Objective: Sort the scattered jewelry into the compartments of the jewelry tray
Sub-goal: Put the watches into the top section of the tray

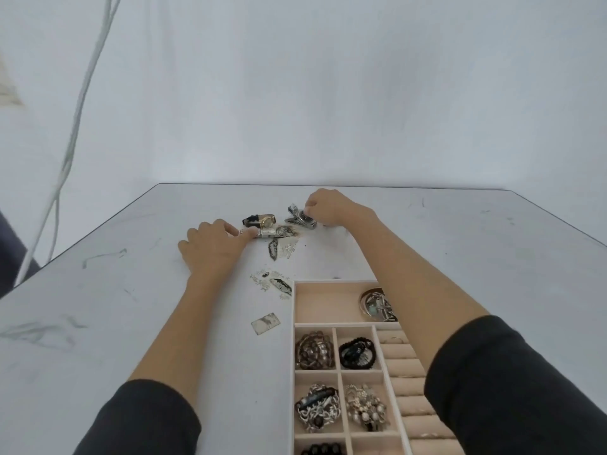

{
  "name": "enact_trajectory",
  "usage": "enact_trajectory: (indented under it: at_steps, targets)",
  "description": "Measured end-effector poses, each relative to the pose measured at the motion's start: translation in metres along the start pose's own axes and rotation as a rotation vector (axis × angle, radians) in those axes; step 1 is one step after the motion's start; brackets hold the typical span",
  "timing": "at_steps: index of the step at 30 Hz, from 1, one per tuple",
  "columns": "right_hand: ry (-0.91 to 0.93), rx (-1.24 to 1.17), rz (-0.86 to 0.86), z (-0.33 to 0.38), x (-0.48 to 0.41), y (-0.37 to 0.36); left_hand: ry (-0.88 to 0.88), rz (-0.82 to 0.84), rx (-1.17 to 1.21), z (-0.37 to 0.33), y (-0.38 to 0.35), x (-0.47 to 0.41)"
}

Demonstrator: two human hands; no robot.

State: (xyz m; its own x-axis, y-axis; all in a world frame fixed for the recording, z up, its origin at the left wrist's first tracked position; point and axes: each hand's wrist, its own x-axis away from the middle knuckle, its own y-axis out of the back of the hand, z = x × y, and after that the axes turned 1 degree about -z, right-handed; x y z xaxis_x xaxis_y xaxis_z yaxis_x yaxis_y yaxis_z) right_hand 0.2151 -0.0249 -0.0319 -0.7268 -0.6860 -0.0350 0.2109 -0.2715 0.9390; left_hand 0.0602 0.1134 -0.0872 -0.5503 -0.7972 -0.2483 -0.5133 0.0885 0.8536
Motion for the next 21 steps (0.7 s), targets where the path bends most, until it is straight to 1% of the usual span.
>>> enact_trajectory:
  at_steps: [4, 9, 14, 18, 21]
  targets:
    - [-0.039, 0.032, -0.008, 0.005, -0.009, -0.013, -0.010, 0.007, 0.057, -0.001, 0.002, 0.001]
    - [-0.017, -0.018, -0.012, 0.008, -0.006, -0.016, -0.019, -0.012, 0.278, 0.001, 0.002, 0.004]
    - [0.002, -0.021, -0.002, 0.013, -0.003, -0.017, -0.019, -0.014, 0.436, 0.003, 0.003, 0.004]
    - [-0.066, -0.099, -0.019, 0.013, 0.003, -0.014, -0.011, 0.046, 0.677, 0.005, 0.004, 0.002]
    - [-0.092, -0.203, -0.014, 0.009, 0.007, -0.012, -0.050, 0.057, 0.840, 0.001, 0.008, 0.006]
